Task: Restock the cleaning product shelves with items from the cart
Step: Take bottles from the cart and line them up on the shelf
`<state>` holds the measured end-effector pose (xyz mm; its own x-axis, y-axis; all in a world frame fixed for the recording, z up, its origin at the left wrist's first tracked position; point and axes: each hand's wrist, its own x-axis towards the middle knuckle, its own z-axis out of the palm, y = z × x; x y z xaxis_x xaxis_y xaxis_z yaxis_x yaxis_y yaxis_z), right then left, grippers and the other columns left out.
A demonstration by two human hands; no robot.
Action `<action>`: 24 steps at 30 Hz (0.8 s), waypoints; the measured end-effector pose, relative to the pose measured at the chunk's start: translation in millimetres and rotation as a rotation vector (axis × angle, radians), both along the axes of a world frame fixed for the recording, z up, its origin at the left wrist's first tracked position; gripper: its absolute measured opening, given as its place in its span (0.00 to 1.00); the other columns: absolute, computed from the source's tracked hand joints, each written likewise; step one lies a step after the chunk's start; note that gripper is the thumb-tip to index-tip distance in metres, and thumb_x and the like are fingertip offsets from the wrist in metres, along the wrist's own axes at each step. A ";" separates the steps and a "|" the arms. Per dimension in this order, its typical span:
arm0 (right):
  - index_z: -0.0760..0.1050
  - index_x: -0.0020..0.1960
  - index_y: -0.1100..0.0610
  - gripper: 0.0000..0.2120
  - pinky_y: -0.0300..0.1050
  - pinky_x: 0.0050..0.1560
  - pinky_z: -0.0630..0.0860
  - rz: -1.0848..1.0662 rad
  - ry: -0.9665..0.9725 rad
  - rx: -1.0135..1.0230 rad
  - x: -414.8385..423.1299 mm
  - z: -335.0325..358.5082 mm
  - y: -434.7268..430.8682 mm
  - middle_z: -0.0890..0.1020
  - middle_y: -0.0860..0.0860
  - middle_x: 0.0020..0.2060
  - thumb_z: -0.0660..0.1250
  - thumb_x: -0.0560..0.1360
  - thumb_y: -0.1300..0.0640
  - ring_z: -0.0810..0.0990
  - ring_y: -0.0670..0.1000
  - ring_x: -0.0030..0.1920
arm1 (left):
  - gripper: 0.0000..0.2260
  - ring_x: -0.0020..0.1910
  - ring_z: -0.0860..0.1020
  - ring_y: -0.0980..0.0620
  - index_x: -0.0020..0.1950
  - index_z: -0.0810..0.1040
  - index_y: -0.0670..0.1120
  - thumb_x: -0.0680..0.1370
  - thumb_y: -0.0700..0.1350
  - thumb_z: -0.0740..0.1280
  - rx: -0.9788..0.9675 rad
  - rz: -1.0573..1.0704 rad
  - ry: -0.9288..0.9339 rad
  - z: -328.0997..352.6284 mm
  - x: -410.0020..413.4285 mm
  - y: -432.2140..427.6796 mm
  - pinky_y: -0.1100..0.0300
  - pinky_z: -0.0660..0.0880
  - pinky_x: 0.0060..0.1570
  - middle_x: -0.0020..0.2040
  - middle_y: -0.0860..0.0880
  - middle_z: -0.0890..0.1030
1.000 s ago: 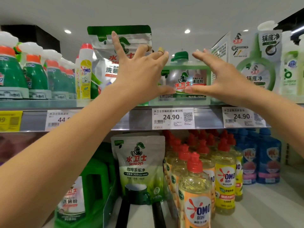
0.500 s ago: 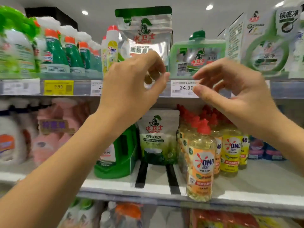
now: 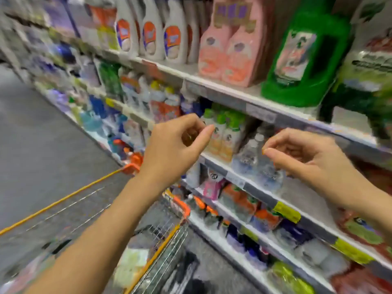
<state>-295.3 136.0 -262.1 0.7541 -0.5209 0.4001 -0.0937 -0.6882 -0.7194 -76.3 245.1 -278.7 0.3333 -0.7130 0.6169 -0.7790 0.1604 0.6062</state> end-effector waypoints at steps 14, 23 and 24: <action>0.77 0.52 0.57 0.11 0.42 0.38 0.66 0.588 0.831 0.014 260.9 -275.5 55.6 0.72 0.45 0.31 0.74 0.72 0.58 0.70 0.44 0.33 | 0.17 0.58 0.77 0.48 0.65 0.73 0.46 0.77 0.45 0.69 0.656 0.404 0.326 -258.4 153.3 144.4 0.52 0.74 0.56 0.61 0.48 0.78; 0.62 0.73 0.56 0.24 0.46 0.52 0.72 0.685 1.625 -0.279 308.2 -415.8 66.2 0.74 0.60 0.64 0.61 0.79 0.64 0.76 0.59 0.59 | 0.25 0.63 0.75 0.47 0.73 0.62 0.52 0.78 0.54 0.66 1.135 0.381 0.369 -380.7 164.3 180.8 0.48 0.70 0.62 0.68 0.50 0.74; 0.57 0.76 0.56 0.27 0.47 0.55 0.73 0.663 1.666 -0.324 306.2 -422.1 62.9 0.73 0.61 0.65 0.60 0.79 0.64 0.75 0.59 0.61 | 0.25 0.63 0.76 0.46 0.72 0.62 0.51 0.78 0.55 0.65 1.172 0.369 0.358 -387.5 161.9 182.6 0.47 0.70 0.62 0.68 0.50 0.74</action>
<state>10.9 198.9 -684.2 0.4535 -0.0668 -0.8887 -0.1774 -0.9840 -0.0166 85.7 427.7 -666.1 0.6430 -0.5971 -0.4796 -0.4276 -0.7994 0.4221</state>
